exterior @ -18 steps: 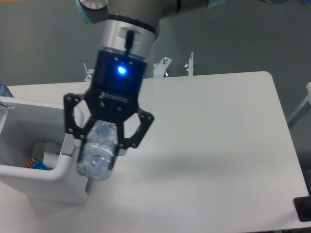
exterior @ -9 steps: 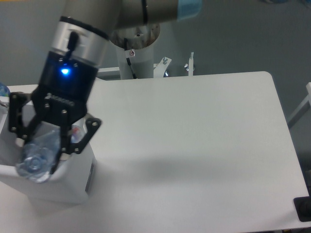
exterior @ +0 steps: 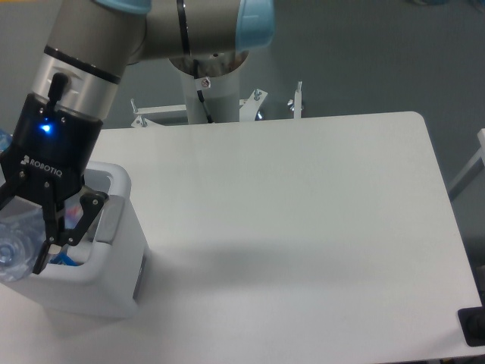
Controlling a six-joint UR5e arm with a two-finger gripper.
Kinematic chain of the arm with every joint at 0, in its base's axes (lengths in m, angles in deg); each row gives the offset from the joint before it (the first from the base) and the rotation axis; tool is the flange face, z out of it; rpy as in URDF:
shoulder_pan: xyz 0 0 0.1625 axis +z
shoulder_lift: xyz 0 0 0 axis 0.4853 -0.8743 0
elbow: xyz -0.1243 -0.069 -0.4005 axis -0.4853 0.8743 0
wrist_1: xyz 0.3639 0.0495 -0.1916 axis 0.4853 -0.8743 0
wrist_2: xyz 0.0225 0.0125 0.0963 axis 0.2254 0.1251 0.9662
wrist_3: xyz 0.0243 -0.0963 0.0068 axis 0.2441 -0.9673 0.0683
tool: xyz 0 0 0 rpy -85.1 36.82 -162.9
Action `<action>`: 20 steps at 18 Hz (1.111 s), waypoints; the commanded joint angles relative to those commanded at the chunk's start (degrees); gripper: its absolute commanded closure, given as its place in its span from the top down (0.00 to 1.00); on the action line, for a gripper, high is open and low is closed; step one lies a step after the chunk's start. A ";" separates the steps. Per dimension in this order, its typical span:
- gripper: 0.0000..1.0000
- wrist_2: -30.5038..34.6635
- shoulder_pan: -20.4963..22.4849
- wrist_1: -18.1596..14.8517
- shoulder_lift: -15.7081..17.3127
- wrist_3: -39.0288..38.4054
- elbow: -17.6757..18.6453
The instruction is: Place the trash in the trash can
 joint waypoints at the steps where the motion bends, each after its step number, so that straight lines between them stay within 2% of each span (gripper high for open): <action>1: 0.97 0.00 0.00 0.00 0.00 0.00 0.09; 7: 1.00 0.09 1.49 0.00 0.00 0.00 0.09; 9: 1.00 0.09 5.34 -0.09 -0.09 0.00 1.57; 13: 1.00 0.00 14.92 -0.17 0.00 1.22 8.25; 15: 1.00 0.26 18.70 -0.35 -0.09 4.29 11.32; 17: 1.00 1.31 21.78 -0.35 0.00 8.85 13.70; 20: 1.00 3.94 24.43 -0.53 -0.26 12.65 14.68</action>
